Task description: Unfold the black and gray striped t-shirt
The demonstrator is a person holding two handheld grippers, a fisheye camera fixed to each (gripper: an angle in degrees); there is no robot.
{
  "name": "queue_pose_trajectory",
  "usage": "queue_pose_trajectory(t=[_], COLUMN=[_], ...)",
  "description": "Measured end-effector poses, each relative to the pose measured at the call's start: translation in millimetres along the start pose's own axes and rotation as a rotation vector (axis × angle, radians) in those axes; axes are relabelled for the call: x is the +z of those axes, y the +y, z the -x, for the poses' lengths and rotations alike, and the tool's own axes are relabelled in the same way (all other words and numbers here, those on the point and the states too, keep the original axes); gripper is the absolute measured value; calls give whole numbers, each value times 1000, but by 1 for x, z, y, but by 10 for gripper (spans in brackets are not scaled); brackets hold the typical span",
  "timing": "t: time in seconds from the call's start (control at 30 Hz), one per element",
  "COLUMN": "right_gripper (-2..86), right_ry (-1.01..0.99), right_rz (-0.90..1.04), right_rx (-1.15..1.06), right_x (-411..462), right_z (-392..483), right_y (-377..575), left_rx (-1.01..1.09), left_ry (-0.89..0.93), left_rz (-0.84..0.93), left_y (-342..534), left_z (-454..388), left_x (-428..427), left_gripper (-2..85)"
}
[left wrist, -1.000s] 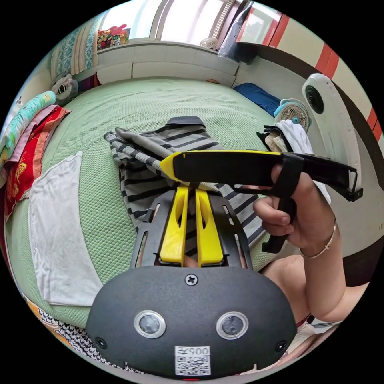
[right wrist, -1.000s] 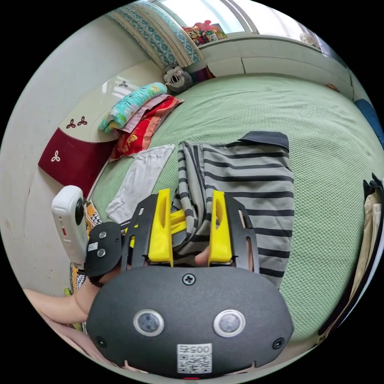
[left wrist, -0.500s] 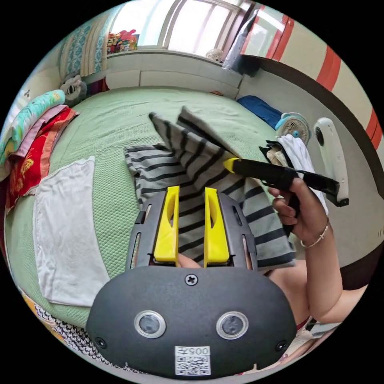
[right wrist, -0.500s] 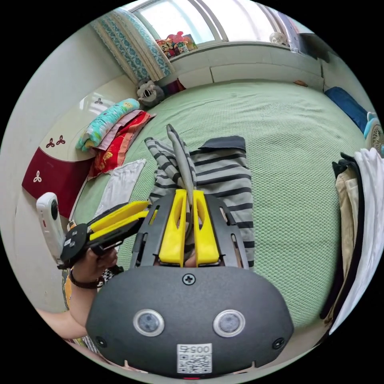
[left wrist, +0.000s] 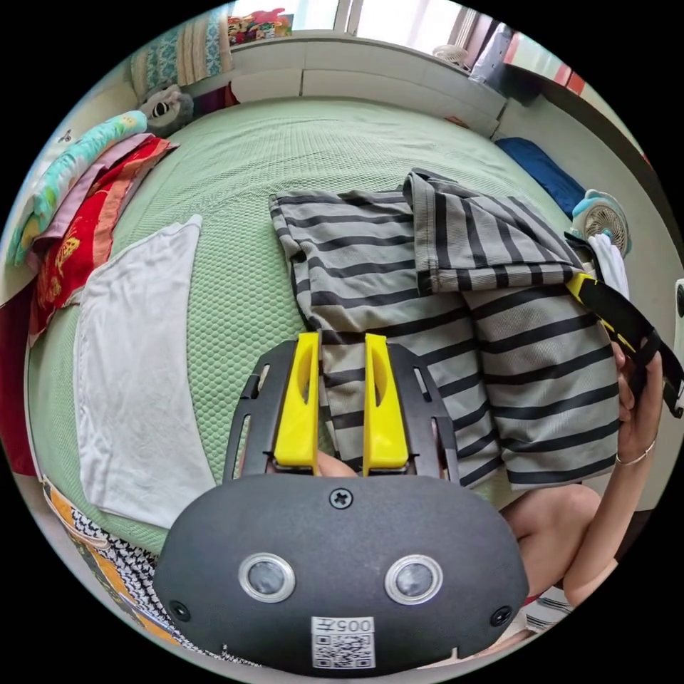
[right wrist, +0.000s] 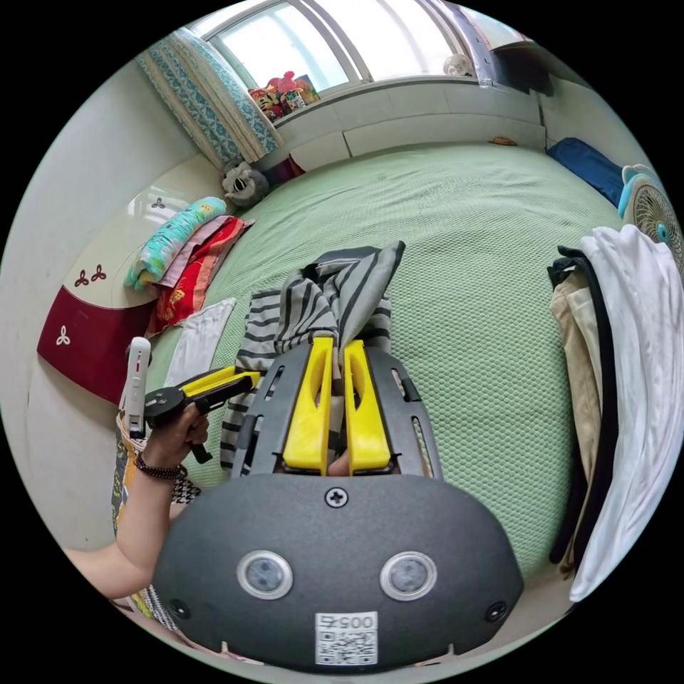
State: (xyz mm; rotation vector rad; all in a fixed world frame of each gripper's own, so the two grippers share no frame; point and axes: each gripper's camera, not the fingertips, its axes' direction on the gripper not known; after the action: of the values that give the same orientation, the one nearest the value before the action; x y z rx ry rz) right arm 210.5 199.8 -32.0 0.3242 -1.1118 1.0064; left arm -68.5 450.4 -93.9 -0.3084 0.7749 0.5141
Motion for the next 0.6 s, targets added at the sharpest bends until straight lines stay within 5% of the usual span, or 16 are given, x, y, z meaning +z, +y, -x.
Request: queue_pose_trajectory(t=[0.6], right_gripper=[-11], right_ry=[191], right_rz=[-47], right_rx=[-108], right_x=[-8], right_z=[43], right_y=[9], left_rx=[19], left_ry=[-135], left_rz=[-25], left_y=[5], left_z=[-20], left_x=[-31], left_gripper=[39])
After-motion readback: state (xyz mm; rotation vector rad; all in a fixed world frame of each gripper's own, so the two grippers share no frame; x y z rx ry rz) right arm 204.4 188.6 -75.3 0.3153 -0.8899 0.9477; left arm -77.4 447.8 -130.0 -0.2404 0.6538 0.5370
